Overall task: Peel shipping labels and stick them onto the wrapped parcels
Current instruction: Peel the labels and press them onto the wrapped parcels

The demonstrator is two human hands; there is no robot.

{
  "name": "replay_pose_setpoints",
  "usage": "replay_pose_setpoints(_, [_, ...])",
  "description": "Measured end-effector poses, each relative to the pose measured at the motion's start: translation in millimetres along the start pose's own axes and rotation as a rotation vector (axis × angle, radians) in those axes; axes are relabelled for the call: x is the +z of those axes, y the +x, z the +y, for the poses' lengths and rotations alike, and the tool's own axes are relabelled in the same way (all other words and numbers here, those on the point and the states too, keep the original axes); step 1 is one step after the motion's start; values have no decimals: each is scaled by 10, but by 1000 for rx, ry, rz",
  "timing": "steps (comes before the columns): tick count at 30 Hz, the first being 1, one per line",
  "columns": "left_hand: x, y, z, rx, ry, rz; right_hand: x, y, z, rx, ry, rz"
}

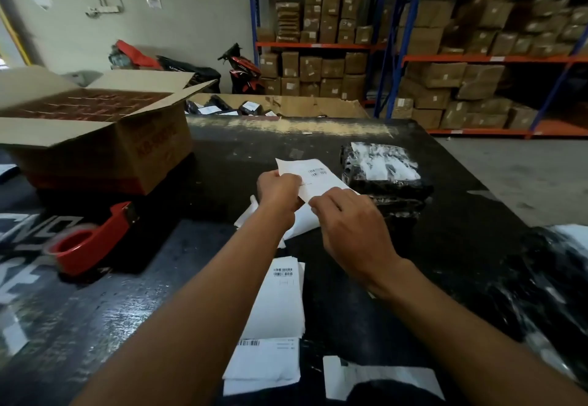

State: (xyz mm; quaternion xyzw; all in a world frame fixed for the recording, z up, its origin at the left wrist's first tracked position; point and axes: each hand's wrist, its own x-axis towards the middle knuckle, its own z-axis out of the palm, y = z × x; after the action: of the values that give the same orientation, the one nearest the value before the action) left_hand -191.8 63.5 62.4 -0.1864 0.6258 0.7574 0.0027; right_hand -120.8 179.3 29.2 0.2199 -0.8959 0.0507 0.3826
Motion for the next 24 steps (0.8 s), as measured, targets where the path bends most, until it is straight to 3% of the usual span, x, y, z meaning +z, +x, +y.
replay_pose_setpoints(9, [64,-448,-163,203,72,-26,-360,-485,-96,52,-24,65])
replay_pose_setpoints(11, [56,-465,-139,211,74,-79,-505,-426,-19,229,91,136])
replay_pose_setpoints(13, [87,-484,-104,224,103,-133,-673,-279,141,530,288,163])
replay_pose_setpoints(15, [156,-500,-58,252,122,-191,-758,-127,379,843,484,102])
replay_pose_setpoints(17, [270,-501,-22,281,148,-241,-765,-9,618,1025,647,35])
replay_pose_setpoints(20, [491,-456,25,296,180,-280,-731,102,889,1117,844,-29])
replay_pose_setpoints(24, [790,-337,108,332,179,-284,-632,223,1216,1099,881,-12])
